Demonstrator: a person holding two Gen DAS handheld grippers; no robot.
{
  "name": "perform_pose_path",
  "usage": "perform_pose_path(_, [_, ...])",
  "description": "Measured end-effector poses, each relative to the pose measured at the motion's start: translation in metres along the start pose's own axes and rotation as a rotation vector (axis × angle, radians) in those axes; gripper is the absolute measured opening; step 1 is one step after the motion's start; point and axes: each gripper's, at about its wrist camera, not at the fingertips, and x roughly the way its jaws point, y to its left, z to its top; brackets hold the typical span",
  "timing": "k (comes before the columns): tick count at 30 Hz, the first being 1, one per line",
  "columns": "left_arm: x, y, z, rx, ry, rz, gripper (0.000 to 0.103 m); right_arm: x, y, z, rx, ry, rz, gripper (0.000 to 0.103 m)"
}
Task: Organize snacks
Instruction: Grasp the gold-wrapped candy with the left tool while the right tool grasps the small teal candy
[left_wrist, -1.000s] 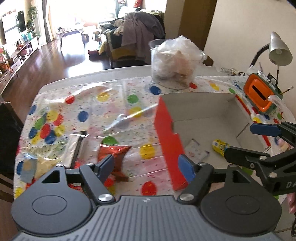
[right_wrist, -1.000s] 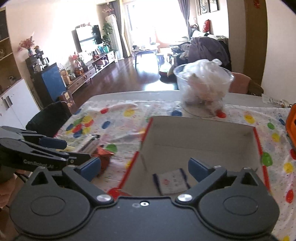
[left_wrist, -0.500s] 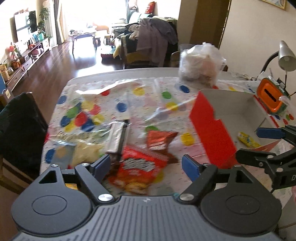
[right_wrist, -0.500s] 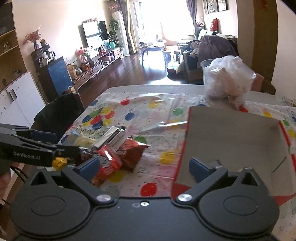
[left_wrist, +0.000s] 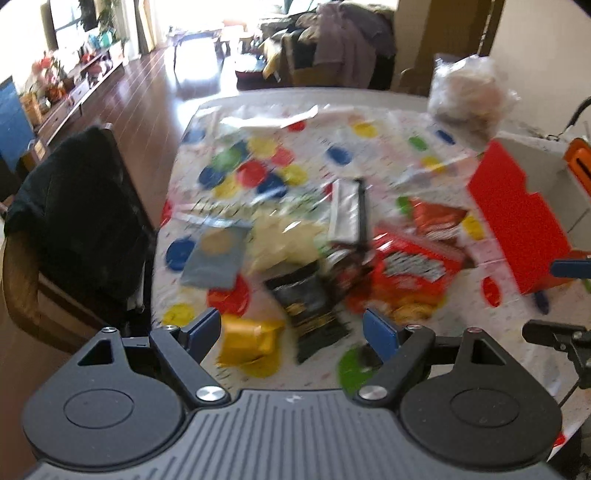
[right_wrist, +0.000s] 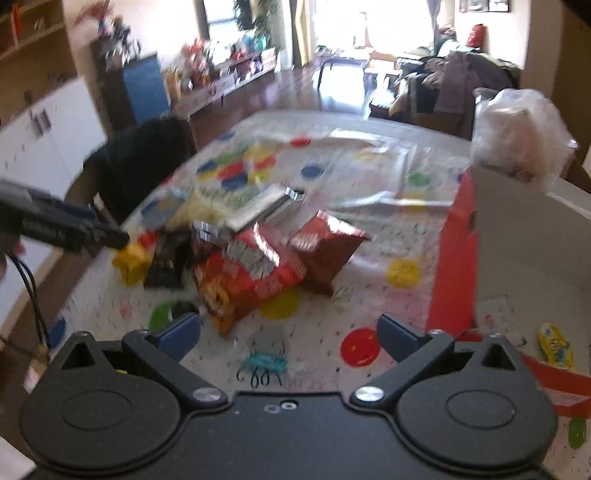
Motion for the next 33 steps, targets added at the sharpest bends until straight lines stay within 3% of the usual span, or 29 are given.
perform_pose_path(8, [0.041, 0.025, -0.014, -0.005, 0.121, 0.000, 0.084, 0.041, 0.010, -0.010, -0.125, 0.117, 0.019, 0.083])
perform_pose_path(16, [0.059, 0.024, -0.014, 0.031, 0.126, 0.011, 0.084, 0.068, 0.016, -0.015, -0.268, 0.196, 0.058, 0.060])
perform_pose_path(24, [0.073, 0.029, -0.011, 0.028, 0.135, 0.013, 0.084, 0.077, 0.022, -0.012, -0.328, 0.213, 0.123, 0.040])
perform_pose_path(33, [0.077, 0.029, -0.011, 0.016, 0.132, 0.010, 0.052, 0.074, 0.017, -0.014, -0.262, 0.208, 0.133, 0.024])
